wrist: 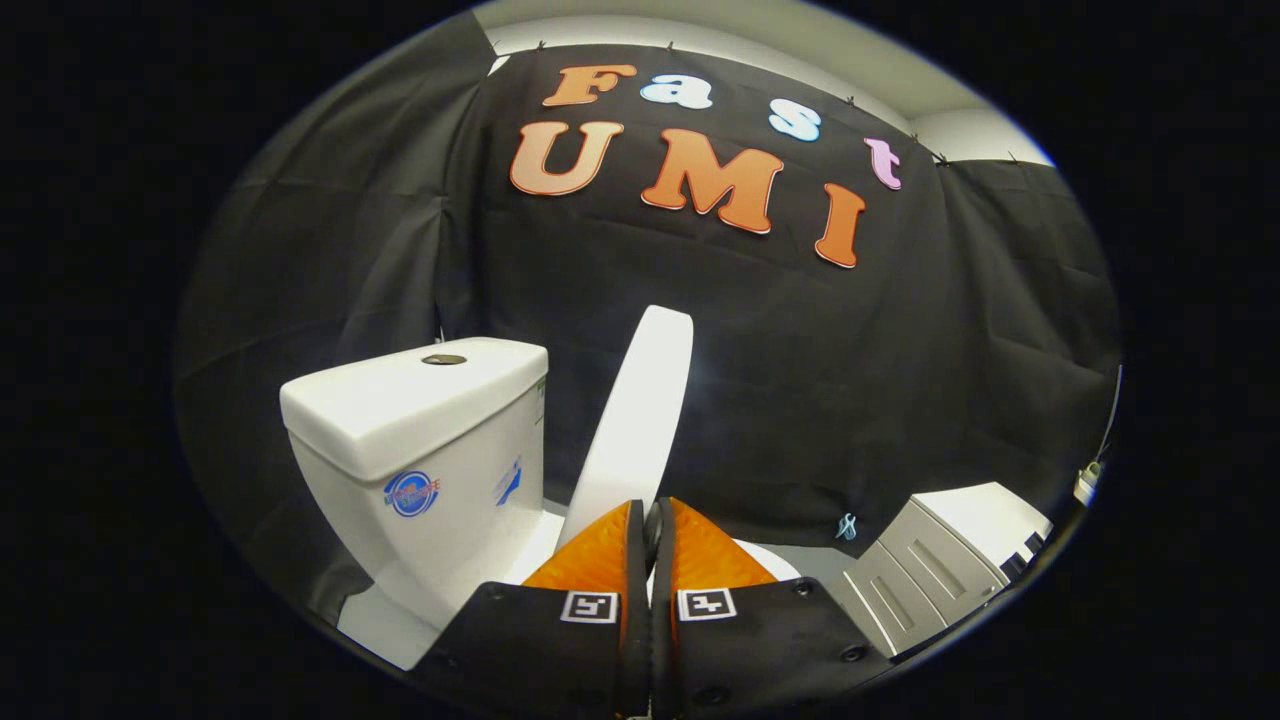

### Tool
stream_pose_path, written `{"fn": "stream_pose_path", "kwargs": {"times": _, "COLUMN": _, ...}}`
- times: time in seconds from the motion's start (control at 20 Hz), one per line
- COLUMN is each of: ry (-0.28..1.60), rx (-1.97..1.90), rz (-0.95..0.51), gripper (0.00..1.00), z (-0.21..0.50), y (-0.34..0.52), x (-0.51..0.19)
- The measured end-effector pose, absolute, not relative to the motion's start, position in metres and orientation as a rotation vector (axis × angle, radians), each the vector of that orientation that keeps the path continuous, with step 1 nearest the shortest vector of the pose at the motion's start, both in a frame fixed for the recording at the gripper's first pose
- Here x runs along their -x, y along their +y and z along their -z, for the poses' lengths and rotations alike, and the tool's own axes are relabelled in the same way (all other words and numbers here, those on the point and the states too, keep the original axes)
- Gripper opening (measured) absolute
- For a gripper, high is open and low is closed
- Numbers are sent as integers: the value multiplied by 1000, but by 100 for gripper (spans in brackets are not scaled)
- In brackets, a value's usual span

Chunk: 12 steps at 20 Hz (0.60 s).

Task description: Open the toilet lid.

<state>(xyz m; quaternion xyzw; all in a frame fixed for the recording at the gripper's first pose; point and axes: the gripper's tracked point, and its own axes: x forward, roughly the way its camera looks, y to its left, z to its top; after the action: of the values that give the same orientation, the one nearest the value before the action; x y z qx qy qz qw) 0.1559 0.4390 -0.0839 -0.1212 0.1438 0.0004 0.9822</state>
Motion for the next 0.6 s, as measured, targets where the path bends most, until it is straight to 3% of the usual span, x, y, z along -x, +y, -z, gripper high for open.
{"fn": "stream_pose_path", "kwargs": {"times": 0.6, "ry": 262, "rx": 315, "rz": -96, "gripper": 8, "z": 87, "y": 514, "x": -156}}
